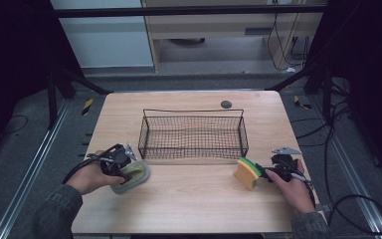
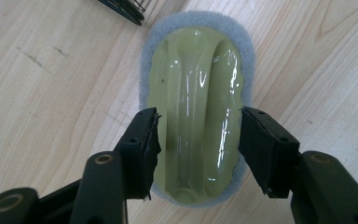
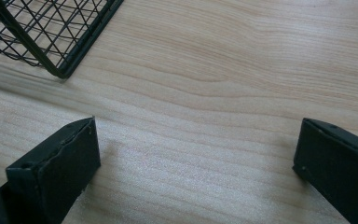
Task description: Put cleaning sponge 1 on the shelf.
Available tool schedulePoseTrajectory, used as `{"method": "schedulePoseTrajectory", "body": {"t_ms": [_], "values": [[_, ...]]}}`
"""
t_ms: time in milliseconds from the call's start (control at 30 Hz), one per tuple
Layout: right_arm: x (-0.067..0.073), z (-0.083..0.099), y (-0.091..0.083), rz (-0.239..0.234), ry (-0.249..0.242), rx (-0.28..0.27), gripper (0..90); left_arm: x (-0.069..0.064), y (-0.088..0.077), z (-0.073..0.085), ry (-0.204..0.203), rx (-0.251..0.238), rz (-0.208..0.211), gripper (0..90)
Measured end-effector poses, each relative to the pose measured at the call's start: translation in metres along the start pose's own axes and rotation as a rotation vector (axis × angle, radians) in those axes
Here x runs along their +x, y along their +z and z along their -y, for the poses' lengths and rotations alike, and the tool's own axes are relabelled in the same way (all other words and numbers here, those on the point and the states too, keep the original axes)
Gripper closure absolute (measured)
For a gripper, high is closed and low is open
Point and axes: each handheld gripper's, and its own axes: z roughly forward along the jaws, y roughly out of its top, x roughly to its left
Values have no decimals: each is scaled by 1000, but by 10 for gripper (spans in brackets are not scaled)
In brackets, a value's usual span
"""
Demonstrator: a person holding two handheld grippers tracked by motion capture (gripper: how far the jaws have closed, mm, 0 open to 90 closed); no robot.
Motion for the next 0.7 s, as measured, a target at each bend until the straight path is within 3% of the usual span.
{"method": "schedulePoseTrajectory", "body": {"t_ms": [400, 567, 700], "values": [[0, 0, 0, 0, 0, 0, 6, 13, 13, -3, -9, 26, 33, 563], [0, 0, 0, 0, 1, 0, 5, 13, 15, -4, 9, 35, 50, 703], [0, 0, 0, -1, 1, 0, 5, 10, 13, -4, 36, 29, 28, 709]]}}
